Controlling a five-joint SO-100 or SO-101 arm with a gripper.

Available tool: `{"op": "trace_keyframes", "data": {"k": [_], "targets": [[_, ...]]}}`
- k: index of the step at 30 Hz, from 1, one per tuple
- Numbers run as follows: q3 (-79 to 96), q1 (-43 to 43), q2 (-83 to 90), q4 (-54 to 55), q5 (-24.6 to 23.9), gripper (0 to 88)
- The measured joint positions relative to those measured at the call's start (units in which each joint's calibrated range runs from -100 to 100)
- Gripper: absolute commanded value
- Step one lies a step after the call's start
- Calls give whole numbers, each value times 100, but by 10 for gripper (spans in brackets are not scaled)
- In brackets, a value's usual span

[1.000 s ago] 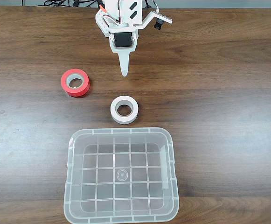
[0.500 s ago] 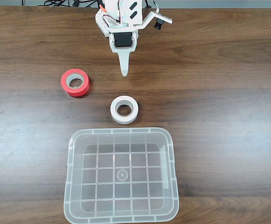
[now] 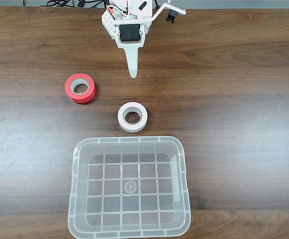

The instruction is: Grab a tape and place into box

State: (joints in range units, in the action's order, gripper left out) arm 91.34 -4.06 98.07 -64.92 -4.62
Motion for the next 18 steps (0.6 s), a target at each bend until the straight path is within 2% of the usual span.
{"op": "trace_keyframes", "data": {"k": [8,18], "targets": [[-1056,0,-134,-712,-5,13],[-2807,0,-2269,-797,-5,13]]}}
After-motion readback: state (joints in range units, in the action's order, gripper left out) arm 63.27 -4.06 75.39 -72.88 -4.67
